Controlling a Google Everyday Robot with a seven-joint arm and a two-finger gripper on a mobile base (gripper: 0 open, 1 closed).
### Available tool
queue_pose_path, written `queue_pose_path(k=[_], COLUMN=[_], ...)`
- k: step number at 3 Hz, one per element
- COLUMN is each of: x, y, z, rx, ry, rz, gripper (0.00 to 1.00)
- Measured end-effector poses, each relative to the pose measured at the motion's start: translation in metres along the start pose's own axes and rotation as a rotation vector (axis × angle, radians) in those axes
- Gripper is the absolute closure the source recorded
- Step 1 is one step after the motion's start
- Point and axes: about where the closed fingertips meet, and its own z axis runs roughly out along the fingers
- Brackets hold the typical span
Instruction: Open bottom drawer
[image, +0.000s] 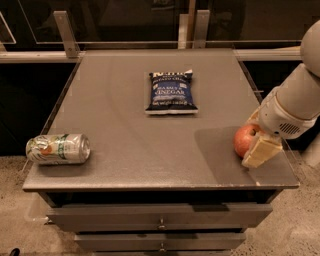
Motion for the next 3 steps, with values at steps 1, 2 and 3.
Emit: queue_pose_path(k=[1, 2, 3], x=[-0.003, -0.02, -0.044], y=[-0.004, -0.015, -0.028], z=[-0.01, -0.062, -0.145], rx=[0.002, 0.053, 0.174], ry=[-0.012, -0.074, -0.176], rz=[0.014, -0.003, -0.052], gripper=[0.66, 0.89, 1.0])
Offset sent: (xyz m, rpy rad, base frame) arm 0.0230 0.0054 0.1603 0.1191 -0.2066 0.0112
